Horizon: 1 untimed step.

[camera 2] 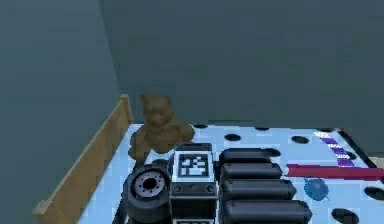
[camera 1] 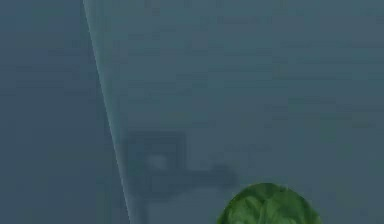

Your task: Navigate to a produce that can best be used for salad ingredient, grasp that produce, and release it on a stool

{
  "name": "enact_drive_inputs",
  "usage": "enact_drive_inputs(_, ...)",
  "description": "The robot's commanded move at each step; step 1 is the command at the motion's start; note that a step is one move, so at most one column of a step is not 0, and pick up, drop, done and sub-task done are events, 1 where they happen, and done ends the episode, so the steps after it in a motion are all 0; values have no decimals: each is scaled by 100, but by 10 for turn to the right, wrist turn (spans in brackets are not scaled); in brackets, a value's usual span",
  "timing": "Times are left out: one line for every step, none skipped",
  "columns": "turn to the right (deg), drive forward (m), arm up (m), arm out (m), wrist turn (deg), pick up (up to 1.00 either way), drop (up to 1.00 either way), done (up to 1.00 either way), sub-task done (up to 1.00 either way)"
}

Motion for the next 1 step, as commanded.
enact_drive_inputs(-450,0,0,0,0,0,0,0,0)
